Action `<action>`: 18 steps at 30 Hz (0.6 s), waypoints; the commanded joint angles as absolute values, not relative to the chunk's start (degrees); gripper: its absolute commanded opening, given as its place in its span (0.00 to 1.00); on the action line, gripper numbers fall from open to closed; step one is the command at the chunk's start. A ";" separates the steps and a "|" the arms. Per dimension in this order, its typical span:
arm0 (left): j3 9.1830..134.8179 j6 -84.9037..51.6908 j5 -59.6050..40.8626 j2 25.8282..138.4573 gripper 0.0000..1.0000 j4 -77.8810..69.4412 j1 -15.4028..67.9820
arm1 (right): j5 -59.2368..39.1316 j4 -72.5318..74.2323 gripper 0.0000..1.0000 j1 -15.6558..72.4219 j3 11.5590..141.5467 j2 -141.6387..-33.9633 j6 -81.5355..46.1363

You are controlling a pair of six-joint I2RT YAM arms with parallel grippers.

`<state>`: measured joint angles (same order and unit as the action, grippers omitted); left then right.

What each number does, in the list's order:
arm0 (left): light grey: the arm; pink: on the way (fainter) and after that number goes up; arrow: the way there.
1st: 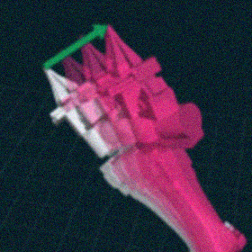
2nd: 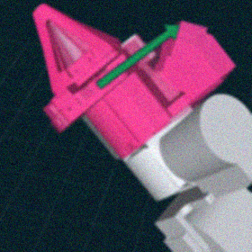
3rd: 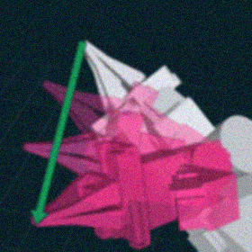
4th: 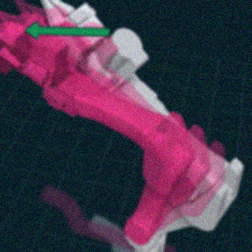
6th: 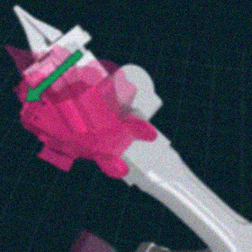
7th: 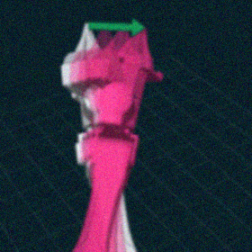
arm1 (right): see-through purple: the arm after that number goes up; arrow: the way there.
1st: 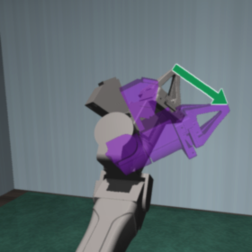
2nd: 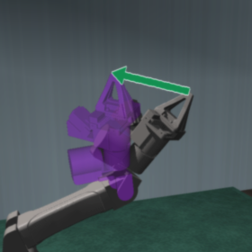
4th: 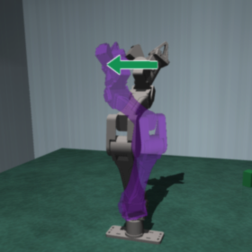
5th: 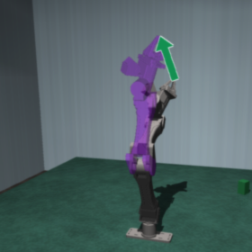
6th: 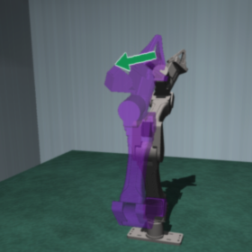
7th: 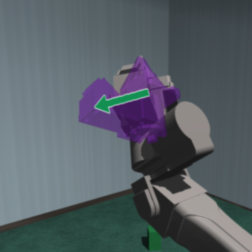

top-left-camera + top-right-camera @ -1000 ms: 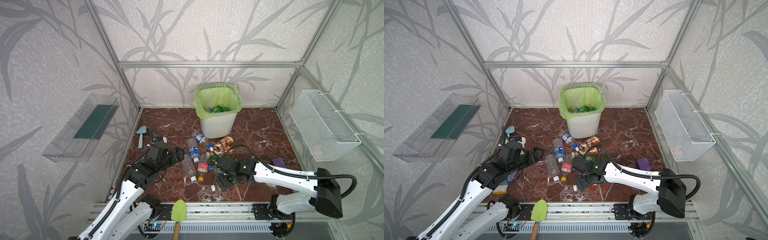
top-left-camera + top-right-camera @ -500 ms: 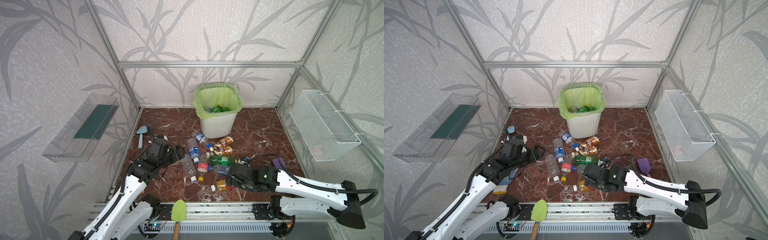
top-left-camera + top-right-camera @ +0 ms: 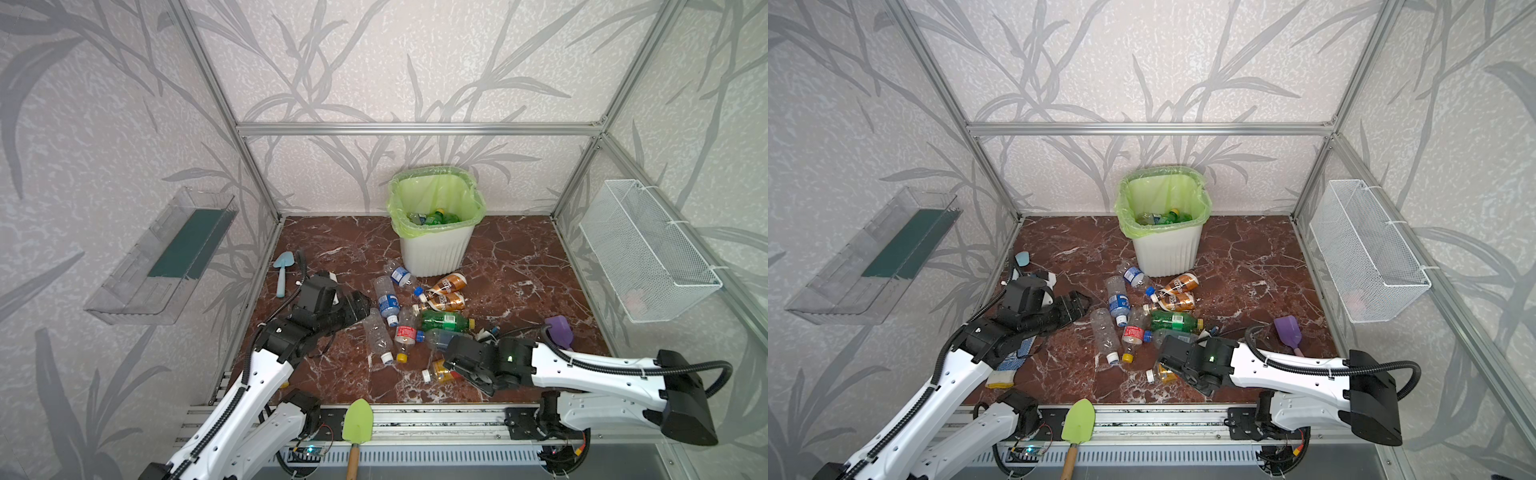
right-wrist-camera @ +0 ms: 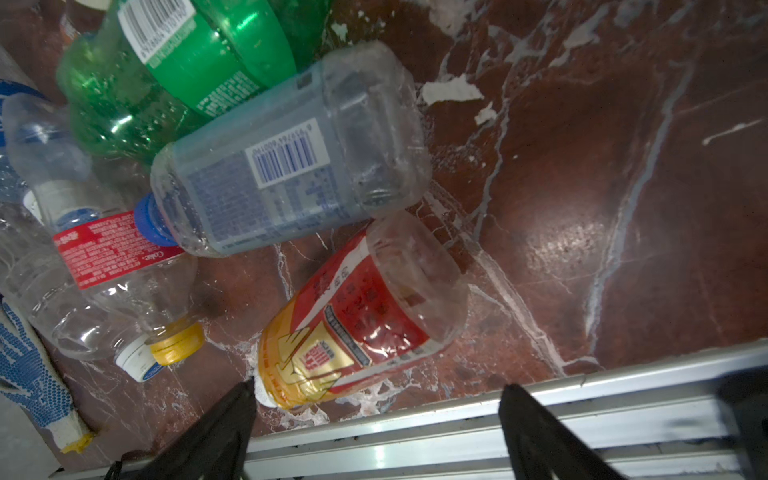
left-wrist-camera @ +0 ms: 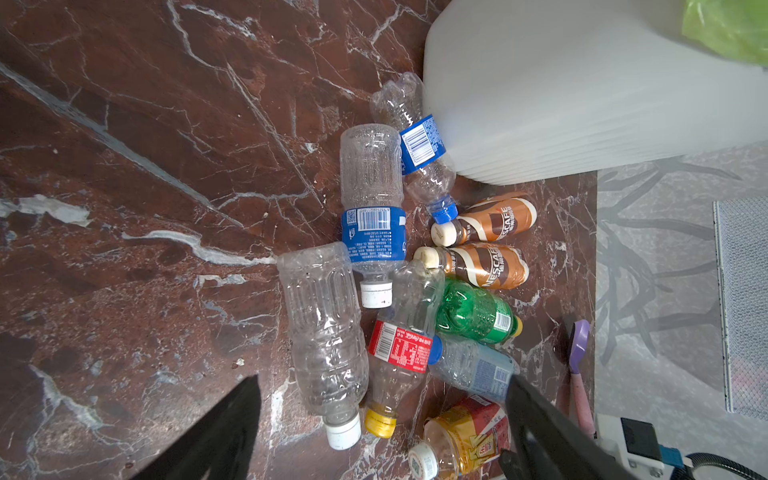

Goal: Throw the plastic bottles in the bin
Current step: 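Grasp the red-and-gold drink bottle with the right gripper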

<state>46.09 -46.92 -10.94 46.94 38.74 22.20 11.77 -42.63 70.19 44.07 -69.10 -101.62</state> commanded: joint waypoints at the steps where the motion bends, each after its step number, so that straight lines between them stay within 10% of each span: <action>1: 45.05 -46.23 -12.29 45.70 0.91 40.07 21.93 | 13.96 -39.64 0.93 70.88 43.60 -71.27 -105.44; 18: 45.30 -45.18 -12.68 45.42 0.91 40.06 21.71 | 14.38 -32.85 0.82 70.73 41.28 -79.53 -106.35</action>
